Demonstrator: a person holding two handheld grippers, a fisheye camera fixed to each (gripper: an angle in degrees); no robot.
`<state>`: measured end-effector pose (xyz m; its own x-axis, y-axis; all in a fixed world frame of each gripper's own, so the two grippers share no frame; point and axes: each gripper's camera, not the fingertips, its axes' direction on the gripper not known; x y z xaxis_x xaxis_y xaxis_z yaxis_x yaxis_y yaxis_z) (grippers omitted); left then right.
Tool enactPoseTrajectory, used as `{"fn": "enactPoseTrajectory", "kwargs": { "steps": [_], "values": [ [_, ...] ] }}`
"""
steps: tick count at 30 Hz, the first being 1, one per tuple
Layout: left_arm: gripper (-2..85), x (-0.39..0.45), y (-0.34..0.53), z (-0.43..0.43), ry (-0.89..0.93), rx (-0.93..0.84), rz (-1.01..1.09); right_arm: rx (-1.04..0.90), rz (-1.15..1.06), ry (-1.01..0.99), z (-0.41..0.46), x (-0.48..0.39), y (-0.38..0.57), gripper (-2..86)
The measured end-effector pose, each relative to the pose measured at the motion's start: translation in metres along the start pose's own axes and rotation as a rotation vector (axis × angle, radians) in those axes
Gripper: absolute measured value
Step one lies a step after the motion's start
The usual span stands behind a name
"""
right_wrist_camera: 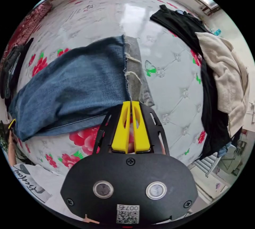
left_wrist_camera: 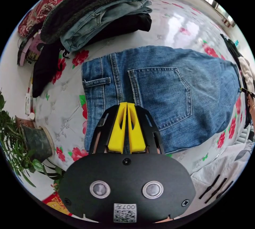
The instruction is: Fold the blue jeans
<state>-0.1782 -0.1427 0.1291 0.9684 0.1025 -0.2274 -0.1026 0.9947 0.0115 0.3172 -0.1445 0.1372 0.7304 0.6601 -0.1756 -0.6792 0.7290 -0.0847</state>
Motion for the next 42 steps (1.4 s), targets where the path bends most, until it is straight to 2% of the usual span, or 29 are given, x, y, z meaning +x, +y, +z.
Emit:
{"fn": "enactPoseTrajectory", "kwargs": {
  "steps": [3,5,9,12,15,16,19,21,23,25,28,30,35,40,42],
  "values": [
    [-0.7,-0.011,0.003,0.004,0.085,-0.018,-0.053,0.022,0.18,-0.22,0.003,0.064,0.014,0.3],
    [-0.4,-0.009,0.004,-0.004,0.082,0.012,-0.097,0.076,0.216,-0.178,0.0,0.074,0.026,0.6],
    [5.2,0.028,0.024,-0.055,0.192,0.253,0.048,0.208,0.203,-0.288,-0.024,0.076,0.061,2.9],
    [8.2,0.086,0.043,-0.078,0.249,0.334,0.276,0.277,0.09,-0.477,-0.034,0.051,0.098,4.8],
    [9.8,0.153,0.051,-0.063,0.313,0.255,0.509,0.23,-0.079,-0.63,-0.024,-0.005,0.135,6.2],
    [9.4,0.176,0.052,-0.048,0.259,0.207,0.587,0.216,-0.147,-0.686,-0.019,-0.03,0.151,6.7],
    [4.3,0.197,0.044,-0.015,0.138,0.153,0.624,0.165,-0.285,-0.772,-0.006,-0.09,0.187,7.5],
    [0.8,0.187,0.034,-0.013,0.169,0.134,0.652,0.118,-0.356,-0.82,0.001,-0.119,0.204,7.8],
    [-0.2,0.162,0.016,-0.022,0.284,0.123,0.608,0.09,-0.447,-0.84,0.003,-0.144,0.22,8.1],
    [-0.6,0.116,-0.009,-0.037,0.515,0.122,0.5,0.09,-0.582,-0.799,0.0,-0.171,0.237,8.3],
    [-0.8,0.063,-0.038,-0.039,0.726,0.107,0.338,0.14,-0.707,-0.753,-0.006,-0.192,0.252,8.7],
    [-0.8,0.046,-0.05,-0.037,0.762,0.101,0.296,0.154,-0.755,-0.744,-0.007,-0.203,0.254,8.8],
    [-0.9,0.047,-0.07,-0.035,0.736,0.059,0.341,0.284,-0.849,-0.718,-0.019,-0.223,0.255,8.5],
    [-0.9,0.044,-0.081,-0.032,0.769,0.05,0.329,0.14,-0.941,-0.77,-0.007,-0.25,0.237,6.9],
    [-0.8,0.045,-0.084,-0.033,0.78,0.048,0.334,0.172,-0.942,-0.766,-0.01,-0.253,0.237,6.4]
  ]
}}
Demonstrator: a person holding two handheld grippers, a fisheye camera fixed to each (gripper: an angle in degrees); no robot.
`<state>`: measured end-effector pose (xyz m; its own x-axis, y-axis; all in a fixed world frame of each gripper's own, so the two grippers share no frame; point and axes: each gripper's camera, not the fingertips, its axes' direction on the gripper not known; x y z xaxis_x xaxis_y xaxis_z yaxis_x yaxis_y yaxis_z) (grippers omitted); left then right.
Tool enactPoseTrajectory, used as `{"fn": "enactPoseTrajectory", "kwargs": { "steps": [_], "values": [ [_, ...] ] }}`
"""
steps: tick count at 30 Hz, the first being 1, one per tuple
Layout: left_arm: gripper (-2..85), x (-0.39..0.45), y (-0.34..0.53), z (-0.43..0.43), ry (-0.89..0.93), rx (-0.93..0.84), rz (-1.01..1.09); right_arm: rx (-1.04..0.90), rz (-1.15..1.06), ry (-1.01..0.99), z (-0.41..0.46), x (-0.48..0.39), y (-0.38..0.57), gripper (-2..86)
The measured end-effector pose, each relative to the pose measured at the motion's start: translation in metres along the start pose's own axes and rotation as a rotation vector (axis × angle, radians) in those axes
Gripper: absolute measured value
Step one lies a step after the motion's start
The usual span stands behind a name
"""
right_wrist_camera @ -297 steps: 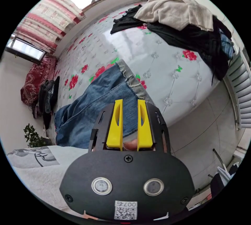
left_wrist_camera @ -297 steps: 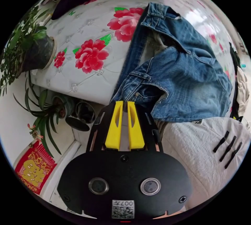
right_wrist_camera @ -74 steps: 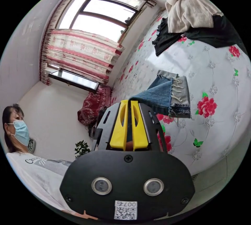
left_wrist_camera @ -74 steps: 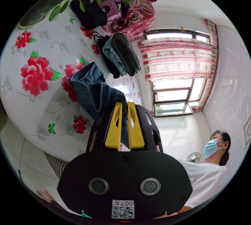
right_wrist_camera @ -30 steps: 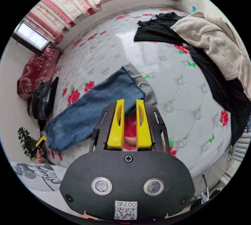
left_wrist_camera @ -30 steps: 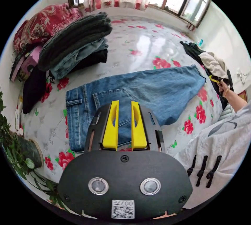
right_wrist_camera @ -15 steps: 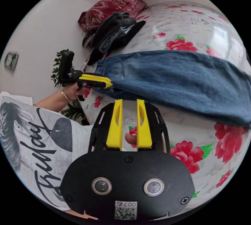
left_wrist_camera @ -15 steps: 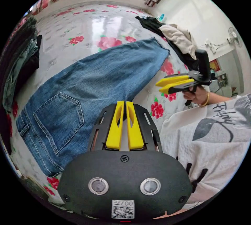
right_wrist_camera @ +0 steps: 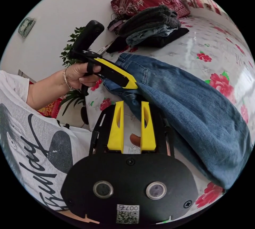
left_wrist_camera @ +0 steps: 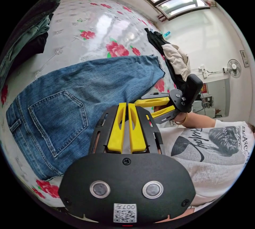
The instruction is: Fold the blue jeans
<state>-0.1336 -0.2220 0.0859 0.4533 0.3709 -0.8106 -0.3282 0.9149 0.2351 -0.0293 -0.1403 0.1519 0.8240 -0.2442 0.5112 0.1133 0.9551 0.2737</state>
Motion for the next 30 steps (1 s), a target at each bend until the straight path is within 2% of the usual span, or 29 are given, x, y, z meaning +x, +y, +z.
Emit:
{"fn": "enactPoseTrajectory", "kwargs": {
  "steps": [2,8,11,12,13,15,18,21,23,25,26,27,28,30],
  "values": [
    [-0.9,0.003,-0.003,0.002,-0.004,-0.003,0.014,0.007,-0.008,0.017,0.0,-0.001,-0.008,5.7],
    [-0.9,0.006,-0.004,0.011,-0.062,0.02,0.03,-0.2,0.011,-0.068,0.03,0.001,-0.005,2.1],
    [-1.0,-0.004,0.006,0.033,-0.398,-0.113,-0.005,-0.296,-0.004,-0.026,0.057,-0.004,0.032,2.0],
    [-1.0,-0.012,0.012,0.053,-0.579,-0.242,-0.025,-0.297,0.048,-0.044,0.059,0.003,0.04,2.3],
    [-1.0,-0.017,0.021,0.073,-0.676,-0.342,0.0,-0.31,0.099,-0.103,0.061,0.01,0.043,3.2],
    [-1.0,-0.008,0.033,0.075,-0.711,-0.248,0.064,-0.282,0.135,-0.207,0.054,0.018,0.038,4.5],
    [-1.0,-0.005,0.033,0.077,-0.75,-0.247,-0.02,-0.305,0.142,-0.271,0.034,0.03,0.029,5.7],
    [-1.0,-0.004,0.034,0.078,-0.746,-0.218,-0.054,-0.157,0.237,-0.253,-0.023,0.065,0.035,6.0],
    [-1.0,-0.004,0.032,0.077,-0.73,-0.213,-0.076,0.005,0.341,-0.102,-0.08,0.102,0.049,5.9],
    [-1.0,-0.006,0.028,0.077,-0.743,-0.234,-0.103,0.208,0.638,0.188,-0.164,0.165,0.088,5.6],
    [-1.0,-0.006,0.027,0.078,-0.744,-0.235,-0.109,0.263,0.734,0.252,-0.186,0.181,0.102,5.6],
    [-1.0,-0.006,0.026,0.077,-0.734,-0.232,-0.123,0.375,0.925,0.356,-0.227,0.209,0.132,5.6],
    [-1.0,-0.007,0.023,0.077,-0.717,-0.225,-0.147,0.469,1.069,0.415,-0.26,0.231,0.162,5.7],
    [-1.0,-0.007,0.021,0.077,-0.699,-0.216,-0.174,0.539,1.205,0.435,-0.291,0.261,0.196,6.0]
  ]
}}
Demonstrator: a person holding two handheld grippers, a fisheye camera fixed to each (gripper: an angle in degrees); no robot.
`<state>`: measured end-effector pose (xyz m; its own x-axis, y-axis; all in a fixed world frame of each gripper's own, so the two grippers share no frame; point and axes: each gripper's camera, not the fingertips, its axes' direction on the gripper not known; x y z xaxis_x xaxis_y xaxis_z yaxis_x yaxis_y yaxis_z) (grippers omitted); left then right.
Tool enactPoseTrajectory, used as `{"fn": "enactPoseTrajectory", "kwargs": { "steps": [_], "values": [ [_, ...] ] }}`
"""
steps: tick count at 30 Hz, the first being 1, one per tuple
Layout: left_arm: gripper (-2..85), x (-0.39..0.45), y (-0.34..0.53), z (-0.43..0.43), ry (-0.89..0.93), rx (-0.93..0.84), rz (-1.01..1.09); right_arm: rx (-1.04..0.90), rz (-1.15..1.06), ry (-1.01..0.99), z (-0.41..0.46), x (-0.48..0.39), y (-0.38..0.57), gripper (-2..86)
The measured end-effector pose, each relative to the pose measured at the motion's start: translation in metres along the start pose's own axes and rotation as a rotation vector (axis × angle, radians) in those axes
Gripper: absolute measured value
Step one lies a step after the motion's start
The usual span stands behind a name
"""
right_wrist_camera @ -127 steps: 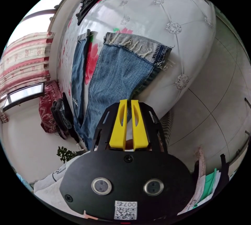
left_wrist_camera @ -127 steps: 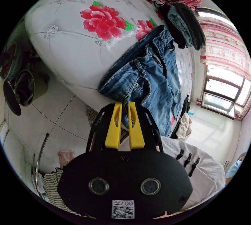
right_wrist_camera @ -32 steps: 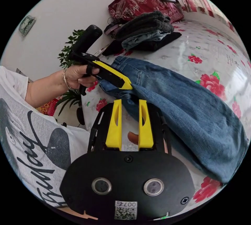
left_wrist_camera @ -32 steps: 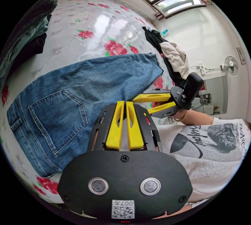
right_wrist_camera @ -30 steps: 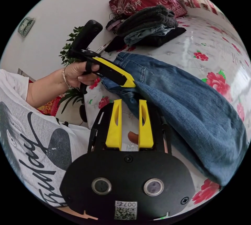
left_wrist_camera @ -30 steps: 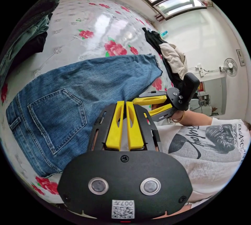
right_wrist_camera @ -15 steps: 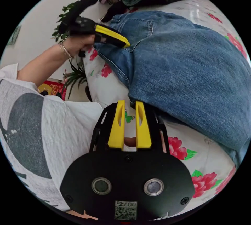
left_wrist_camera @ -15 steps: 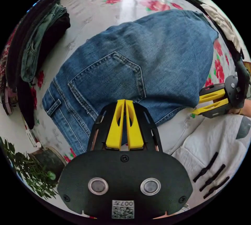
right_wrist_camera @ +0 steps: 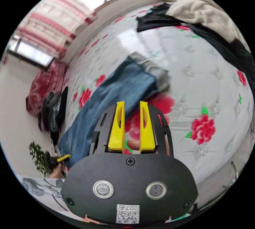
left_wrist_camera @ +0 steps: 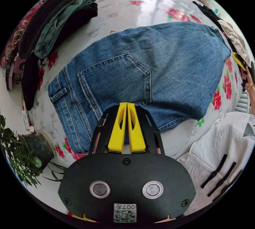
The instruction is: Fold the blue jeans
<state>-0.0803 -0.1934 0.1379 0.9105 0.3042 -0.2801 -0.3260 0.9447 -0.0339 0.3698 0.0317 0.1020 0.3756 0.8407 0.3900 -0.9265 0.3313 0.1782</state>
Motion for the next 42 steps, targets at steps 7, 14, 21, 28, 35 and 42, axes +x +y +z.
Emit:
{"fn": "enactPoseTrajectory", "kwargs": {
  "steps": [7,14,21,28,35,42],
  "values": [
    [-1.0,0.016,-0.009,-0.002,-0.032,-0.02,-0.038,-0.045,0.23,-0.147,0.01,0.055,-0.05,4.6],
    [-1.0,0.024,-0.011,-0.005,-0.042,-0.024,-0.08,-0.151,0.11,-0.109,0.002,0.029,-0.065,1.5],
    [-1.0,0.026,-0.008,-0.008,-0.04,-0.019,-0.126,0.179,-0.38,-0.257,-0.136,-0.055,-0.092,0.0],
    [-1.0,0.026,0.0,-0.01,-0.054,-0.015,-0.134,-0.079,0.011,-0.064,-0.044,0.041,-0.081,1.0],
    [-1.0,0.023,0.011,-0.012,-0.077,-0.006,-0.143,0.063,0.151,-0.243,-0.068,0.08,-0.026,6.2],
    [-0.9,0.004,0.036,-0.027,-0.01,0.083,-0.222,0.135,0.241,-0.433,-0.047,0.083,-0.004,10.3]
  ]
}}
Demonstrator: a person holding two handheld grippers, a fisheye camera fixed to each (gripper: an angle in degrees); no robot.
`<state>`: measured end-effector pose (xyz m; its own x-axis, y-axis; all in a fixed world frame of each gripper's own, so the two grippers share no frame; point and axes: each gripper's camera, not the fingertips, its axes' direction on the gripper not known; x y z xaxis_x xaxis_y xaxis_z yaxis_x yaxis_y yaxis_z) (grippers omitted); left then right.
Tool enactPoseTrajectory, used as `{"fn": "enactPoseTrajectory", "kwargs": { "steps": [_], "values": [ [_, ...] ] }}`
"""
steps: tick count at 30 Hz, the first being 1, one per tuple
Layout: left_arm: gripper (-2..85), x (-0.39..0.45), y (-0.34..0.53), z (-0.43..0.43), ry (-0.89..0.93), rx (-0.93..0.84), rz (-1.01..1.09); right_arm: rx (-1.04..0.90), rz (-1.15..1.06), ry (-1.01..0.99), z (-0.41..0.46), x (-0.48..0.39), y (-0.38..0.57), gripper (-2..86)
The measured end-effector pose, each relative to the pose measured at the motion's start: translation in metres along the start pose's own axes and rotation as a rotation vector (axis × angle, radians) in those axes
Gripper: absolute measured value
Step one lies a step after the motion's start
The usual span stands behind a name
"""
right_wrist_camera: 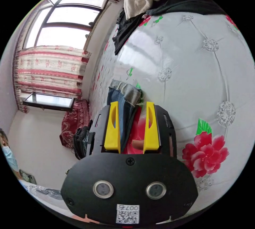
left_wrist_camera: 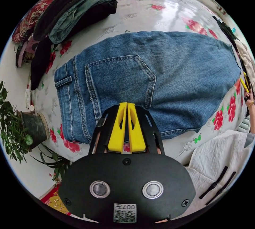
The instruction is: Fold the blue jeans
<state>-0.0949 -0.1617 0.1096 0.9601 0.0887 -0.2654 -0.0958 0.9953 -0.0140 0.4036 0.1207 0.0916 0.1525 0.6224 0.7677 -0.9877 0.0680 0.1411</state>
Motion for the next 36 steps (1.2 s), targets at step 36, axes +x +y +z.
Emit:
{"fn": "enactPoseTrajectory", "kwargs": {
  "steps": [36],
  "values": [
    [2.2,-0.269,0.23,0.008,0.734,0.55,-1.016,-1.066,-1.0,0.113,0.174,-0.2,0.402,8.2]
  ]
}}
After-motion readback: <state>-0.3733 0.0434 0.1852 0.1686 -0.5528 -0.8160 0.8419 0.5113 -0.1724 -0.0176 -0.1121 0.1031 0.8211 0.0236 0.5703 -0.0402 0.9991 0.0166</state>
